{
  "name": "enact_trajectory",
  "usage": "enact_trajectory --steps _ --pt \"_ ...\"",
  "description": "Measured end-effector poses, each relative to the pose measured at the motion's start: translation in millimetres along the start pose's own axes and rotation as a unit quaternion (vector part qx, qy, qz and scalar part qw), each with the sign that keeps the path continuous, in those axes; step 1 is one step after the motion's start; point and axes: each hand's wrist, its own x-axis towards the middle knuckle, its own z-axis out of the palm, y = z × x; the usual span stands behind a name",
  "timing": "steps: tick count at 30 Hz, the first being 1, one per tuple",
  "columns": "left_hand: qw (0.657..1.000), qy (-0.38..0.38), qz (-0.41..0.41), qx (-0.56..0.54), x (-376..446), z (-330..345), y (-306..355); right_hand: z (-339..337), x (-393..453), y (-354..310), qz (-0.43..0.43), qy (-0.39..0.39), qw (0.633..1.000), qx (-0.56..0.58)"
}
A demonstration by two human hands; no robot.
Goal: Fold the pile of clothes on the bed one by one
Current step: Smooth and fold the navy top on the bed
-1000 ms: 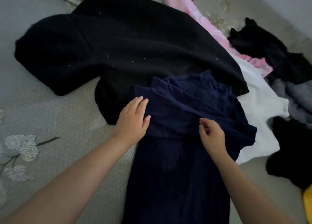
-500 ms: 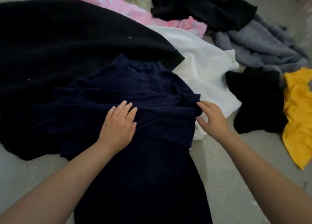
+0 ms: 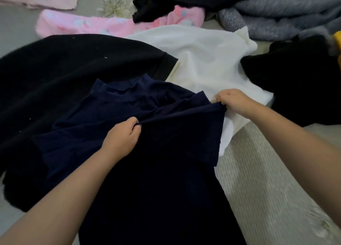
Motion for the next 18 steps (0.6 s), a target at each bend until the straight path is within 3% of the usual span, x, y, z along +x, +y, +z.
enact_trajectory --steps 5,9,11,14,16,18 --pt "0.997 0.047 -0.059 0.030 17.9 5.2 -1.1 4.2 -13.0 20.7 -0.140 -0.005 0.975 -0.171" --pt "0.995 0.082 -0.021 0.059 13.2 7.7 -6.2 14.7 -28.4 32.0 -0.276 0.100 0.896 -0.332" --pt "0.994 0.097 -0.006 0.048 11.2 6.8 -9.5 19.8 -30.1 30.8 -0.340 0.177 0.872 -0.306" --pt "0.992 0.124 0.005 0.031 8.6 3.8 -15.2 28.1 -33.2 20.1 -0.286 0.238 0.914 -0.165" --pt "0.991 0.130 0.003 0.024 6.6 2.5 -19.9 27.5 -36.4 11.9 -0.204 0.220 0.953 -0.034" --pt "0.992 0.128 0.002 0.017 5.6 2.0 -25.6 20.2 -37.6 3.9 -0.169 0.155 0.972 0.060"
